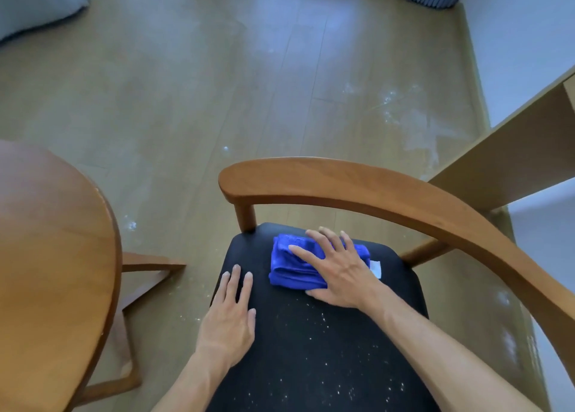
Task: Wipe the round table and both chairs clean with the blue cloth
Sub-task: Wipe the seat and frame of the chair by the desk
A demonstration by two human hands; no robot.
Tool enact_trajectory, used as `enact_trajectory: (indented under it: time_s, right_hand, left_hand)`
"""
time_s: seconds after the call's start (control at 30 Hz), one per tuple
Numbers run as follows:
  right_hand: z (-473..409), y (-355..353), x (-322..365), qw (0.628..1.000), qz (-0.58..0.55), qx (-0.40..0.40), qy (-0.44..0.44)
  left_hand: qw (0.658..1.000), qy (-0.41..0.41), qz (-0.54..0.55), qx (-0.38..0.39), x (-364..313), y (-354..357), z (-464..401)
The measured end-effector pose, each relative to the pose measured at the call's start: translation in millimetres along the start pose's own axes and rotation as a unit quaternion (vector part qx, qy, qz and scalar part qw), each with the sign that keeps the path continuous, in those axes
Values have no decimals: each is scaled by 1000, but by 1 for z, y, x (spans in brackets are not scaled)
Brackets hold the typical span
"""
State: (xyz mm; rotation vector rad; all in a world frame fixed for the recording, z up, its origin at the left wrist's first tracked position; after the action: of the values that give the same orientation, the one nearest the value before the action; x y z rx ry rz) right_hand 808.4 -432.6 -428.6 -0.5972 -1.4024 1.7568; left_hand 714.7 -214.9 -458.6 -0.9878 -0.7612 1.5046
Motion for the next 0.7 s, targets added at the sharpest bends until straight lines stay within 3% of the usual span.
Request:
enact_trajectory:
  time_s: [0.1, 0.43, 0.53, 0.6, 0.67, 0.7]
  right_hand:
    - [4, 4, 7, 1000, -27, -13, 8]
    - [11, 19, 43, 959, -77, -247, 115]
    - [57, 37, 74, 954, -101, -271, 84]
    - [112, 64, 111, 967, -110, -227, 39]
    - [144, 81, 143, 973, -100, -151, 142]
    - [151, 99, 150, 967, -144, 21, 208]
  left_hand:
    - [999, -3, 37, 4, 4, 1, -1]
    - [996, 10, 89, -17, 11, -5, -4]
    - [996, 16, 85, -19, 14, -5, -5]
    - [996, 20, 83, -13, 14, -6, -5]
    - [996, 11, 91, -4, 15, -7, -5]
    - [995, 7, 96, 1, 15, -7, -4]
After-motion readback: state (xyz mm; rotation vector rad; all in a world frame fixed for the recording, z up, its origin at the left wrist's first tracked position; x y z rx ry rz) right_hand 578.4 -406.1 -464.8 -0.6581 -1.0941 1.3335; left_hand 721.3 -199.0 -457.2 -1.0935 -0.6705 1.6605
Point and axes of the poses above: each hand's wrist, its own z-axis away from the middle knuckle, its own y-axis out of the palm, x = y × z, the point moved 2 cm from there along -z, towards the middle knuckle, and after that the axes turned 2 degrees about -x, right-handed, at the moved point
